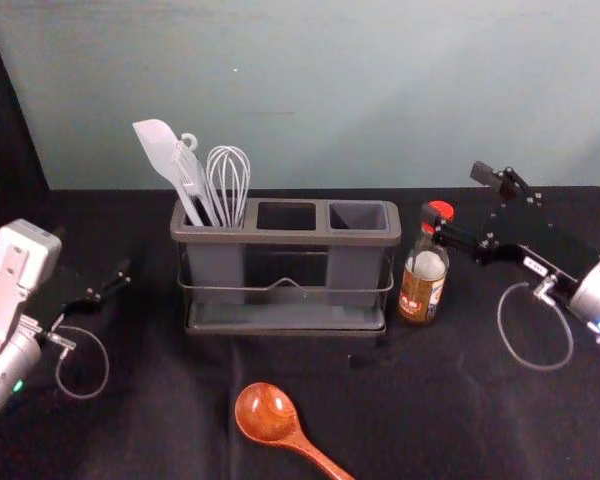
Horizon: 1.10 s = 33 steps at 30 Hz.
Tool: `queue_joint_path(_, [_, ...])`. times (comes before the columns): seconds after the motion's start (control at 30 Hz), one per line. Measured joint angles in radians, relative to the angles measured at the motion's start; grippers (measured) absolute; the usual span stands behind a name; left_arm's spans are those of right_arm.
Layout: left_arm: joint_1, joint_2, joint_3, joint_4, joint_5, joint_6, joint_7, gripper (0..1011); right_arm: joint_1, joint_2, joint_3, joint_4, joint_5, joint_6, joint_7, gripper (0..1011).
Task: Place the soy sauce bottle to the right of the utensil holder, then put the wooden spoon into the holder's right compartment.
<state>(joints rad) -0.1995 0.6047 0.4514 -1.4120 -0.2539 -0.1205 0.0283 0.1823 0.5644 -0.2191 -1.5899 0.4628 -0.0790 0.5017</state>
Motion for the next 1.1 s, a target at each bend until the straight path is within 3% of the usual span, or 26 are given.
queue_joint_path(0.4, [0.000, 0.000, 0.000, 0.000, 0.000, 0.000, 0.000, 1011, -0.101, 0.078, 0.006, -0.158, 0.028, 0.041, 0.032, 1002])
queue_joint_path(0.53, [0.000, 0.000, 0.000, 0.000, 0.000, 0.000, 0.000, 1011, -0.119, 0.099, -0.009, -0.200, 0.024, 0.051, 0.040, 1002])
queue_joint_path(0.93, [0.000, 0.000, 0.000, 0.000, 0.000, 0.000, 0.000, 1011, -0.086, 0.143, -0.130, -0.261, -0.010, 0.123, 0.096, 1002])
queue_joint_path(1.1, [0.000, 0.000, 0.000, 0.000, 0.000, 0.000, 0.000, 1011, -0.056, 0.147, -0.190, -0.272, -0.029, 0.213, 0.093, 1002])
